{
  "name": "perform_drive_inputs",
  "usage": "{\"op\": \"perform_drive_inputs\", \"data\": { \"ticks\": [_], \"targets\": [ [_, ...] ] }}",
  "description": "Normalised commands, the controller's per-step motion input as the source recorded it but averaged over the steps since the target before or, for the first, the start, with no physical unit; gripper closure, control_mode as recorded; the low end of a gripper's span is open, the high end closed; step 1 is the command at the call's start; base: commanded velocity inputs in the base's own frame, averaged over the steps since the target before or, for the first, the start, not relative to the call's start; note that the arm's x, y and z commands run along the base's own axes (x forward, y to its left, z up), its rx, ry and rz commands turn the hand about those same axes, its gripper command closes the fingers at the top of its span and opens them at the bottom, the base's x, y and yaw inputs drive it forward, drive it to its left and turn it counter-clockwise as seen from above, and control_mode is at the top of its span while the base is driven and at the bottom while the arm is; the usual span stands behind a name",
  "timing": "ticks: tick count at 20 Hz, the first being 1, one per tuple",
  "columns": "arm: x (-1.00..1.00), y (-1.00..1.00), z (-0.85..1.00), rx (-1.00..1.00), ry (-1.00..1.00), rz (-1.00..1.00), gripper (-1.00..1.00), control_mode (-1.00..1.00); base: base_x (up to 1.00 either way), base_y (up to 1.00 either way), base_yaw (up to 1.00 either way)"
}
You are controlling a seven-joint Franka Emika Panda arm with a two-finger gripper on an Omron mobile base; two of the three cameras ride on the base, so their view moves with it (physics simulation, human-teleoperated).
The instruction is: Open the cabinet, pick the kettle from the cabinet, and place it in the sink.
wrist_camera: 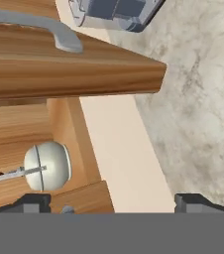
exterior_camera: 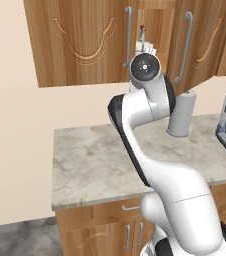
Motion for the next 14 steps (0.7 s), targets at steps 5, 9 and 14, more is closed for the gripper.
{"op": "perform_drive_inputs", "data": {
  "ticks": [5, 9, 14],
  "targets": [
    [0.2, -0.09, -0.02, 0.01, 0.0, -0.18, -1.0, -1.0, 0.0, 0.0, 0.0],
    [0.24, -0.06, 0.0, 0.0, 0.0, -0.15, -1.0, -1.0, 0.0, 0.0, 0.0],
    [0.22, -0.05, 0.0, 0.0, 0.0, -0.13, -1.0, -1.0, 0.0, 0.0, 0.0]
  ]
}}
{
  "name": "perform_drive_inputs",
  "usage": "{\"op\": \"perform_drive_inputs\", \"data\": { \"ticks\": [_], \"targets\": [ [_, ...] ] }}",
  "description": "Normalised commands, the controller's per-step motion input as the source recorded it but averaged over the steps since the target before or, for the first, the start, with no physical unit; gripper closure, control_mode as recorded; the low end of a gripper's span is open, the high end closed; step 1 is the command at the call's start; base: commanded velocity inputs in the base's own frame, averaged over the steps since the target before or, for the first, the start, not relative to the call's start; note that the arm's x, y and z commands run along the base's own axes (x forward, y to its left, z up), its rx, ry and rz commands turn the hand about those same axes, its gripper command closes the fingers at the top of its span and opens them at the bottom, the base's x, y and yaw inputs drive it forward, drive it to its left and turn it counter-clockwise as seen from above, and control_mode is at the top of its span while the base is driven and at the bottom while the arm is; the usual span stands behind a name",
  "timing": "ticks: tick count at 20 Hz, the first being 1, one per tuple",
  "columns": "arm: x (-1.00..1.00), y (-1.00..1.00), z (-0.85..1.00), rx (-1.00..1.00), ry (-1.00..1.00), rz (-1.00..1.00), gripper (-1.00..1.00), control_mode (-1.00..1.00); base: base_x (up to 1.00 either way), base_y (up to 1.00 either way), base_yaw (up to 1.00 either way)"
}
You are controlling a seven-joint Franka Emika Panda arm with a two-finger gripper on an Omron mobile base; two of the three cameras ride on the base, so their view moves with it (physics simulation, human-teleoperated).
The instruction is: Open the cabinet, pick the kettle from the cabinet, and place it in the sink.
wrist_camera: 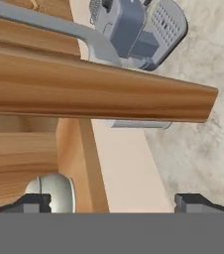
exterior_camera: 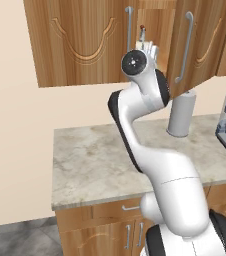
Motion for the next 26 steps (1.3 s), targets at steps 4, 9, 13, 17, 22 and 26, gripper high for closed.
{"op": "perform_drive_inputs", "data": {
  "ticks": [4, 9, 13, 17, 22, 26],
  "targets": [
    [0.19, 0.0, -0.01, 0.0, 0.0, -0.14, -1.0, -1.0, 0.0, 0.0, 0.0],
    [0.19, 0.0, -0.04, 0.0, 0.0, -0.1, -1.0, -1.0, 0.0, 0.0, 0.0],
    [0.19, 0.0, -0.06, 0.0, 0.0, -0.08, -1.0, -1.0, 0.0, 0.0, 0.0],
    [0.2, -0.02, -0.08, 0.0, 0.0, -0.09, -1.0, -1.0, 0.0, 0.0, 0.0],
    [0.06, -0.01, -0.11, 0.0, 0.0, -0.11, -1.0, -1.0, 0.0, 0.0, 0.0],
    [0.0, -0.06, -0.1, 0.0, 0.0, -0.09, -1.0, -1.0, 0.0, 0.0, 0.0]
  ]
}}
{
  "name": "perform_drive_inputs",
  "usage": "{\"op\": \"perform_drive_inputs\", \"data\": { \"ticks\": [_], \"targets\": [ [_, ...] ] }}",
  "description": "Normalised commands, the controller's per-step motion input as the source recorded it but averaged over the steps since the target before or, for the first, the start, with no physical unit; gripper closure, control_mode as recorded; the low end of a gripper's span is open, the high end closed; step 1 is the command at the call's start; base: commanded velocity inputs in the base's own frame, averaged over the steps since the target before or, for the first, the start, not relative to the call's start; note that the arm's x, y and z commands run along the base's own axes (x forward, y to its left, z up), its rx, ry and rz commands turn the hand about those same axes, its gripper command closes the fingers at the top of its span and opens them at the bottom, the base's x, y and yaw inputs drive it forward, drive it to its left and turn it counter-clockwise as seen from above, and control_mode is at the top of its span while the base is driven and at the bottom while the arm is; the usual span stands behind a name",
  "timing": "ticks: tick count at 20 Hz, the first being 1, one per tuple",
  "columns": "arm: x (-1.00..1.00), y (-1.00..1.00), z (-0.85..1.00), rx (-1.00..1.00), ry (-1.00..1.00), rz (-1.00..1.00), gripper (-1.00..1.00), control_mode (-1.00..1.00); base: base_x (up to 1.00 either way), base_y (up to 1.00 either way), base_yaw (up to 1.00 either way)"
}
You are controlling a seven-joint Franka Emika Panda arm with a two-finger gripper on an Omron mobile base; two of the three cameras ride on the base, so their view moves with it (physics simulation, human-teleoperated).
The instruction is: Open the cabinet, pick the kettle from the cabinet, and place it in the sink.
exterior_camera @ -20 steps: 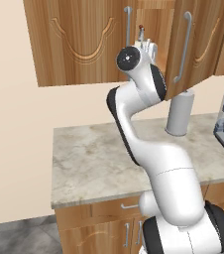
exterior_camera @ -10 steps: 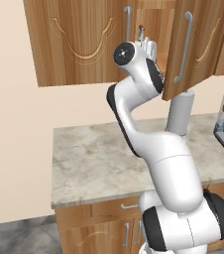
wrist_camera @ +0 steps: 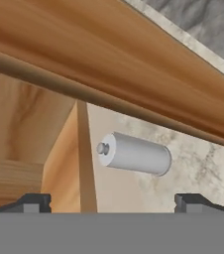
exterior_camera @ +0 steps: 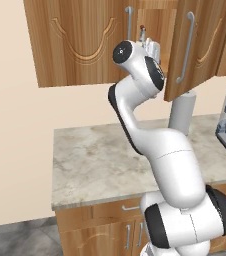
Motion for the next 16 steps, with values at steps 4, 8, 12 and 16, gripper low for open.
{"op": "perform_drive_inputs", "data": {
  "ticks": [4, 8, 12, 16],
  "targets": [
    [0.01, -0.07, -0.11, 0.0, 0.0, -0.06, -1.0, -1.0, 0.0, 0.0, 0.0],
    [-0.05, -0.07, -0.05, 0.0, -0.02, -0.04, -1.0, -1.0, 0.0, 0.0, 0.0],
    [-0.18, -0.12, -0.03, 0.01, -0.03, -0.03, -1.0, -1.0, 0.0, 0.0, 0.0],
    [-0.19, -0.09, -0.02, 0.01, -0.01, -0.05, -1.0, -1.0, 0.0, 0.0, 0.0]
  ]
}}
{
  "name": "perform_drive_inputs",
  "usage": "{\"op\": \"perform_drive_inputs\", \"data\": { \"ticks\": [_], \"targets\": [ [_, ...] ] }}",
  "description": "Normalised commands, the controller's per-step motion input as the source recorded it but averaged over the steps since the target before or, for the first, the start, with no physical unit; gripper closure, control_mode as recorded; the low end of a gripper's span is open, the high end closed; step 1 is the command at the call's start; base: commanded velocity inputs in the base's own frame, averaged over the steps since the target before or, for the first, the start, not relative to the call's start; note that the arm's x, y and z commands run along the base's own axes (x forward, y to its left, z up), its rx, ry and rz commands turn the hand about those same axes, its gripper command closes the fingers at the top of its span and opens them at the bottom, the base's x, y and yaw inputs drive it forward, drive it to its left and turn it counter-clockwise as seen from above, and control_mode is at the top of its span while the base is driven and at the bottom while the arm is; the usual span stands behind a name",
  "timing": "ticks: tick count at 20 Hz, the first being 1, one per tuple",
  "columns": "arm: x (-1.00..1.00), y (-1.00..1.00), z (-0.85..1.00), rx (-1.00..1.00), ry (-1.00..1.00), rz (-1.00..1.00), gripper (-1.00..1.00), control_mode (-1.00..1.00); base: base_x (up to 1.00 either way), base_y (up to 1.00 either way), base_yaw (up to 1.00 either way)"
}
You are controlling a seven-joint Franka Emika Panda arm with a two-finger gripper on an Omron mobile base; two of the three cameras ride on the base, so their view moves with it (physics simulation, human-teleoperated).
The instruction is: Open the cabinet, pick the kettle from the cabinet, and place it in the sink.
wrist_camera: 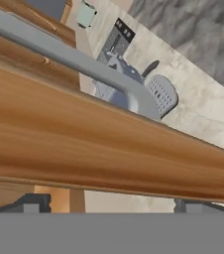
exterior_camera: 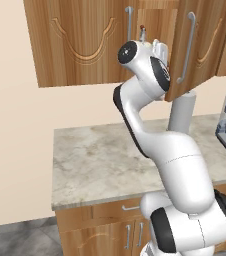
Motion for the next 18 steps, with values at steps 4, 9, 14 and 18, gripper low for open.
{"op": "perform_drive_inputs", "data": {
  "ticks": [4, 9, 14, 18],
  "targets": [
    [-0.18, -0.09, 0.0, 0.02, 0.0, -0.05, -1.0, -1.0, 0.0, 0.0, 0.0],
    [-0.25, -0.09, 0.0, 0.01, 0.0, -0.06, -1.0, -1.0, 0.0, 0.0, 0.0],
    [-0.23, -0.27, 0.0, 0.0, 0.0, -0.09, -1.0, -1.0, 0.0, 0.0, 0.0],
    [-0.31, -0.32, 0.0, 0.0, -0.02, -0.15, -1.0, -1.0, 0.0, 0.0, 0.0]
  ]
}}
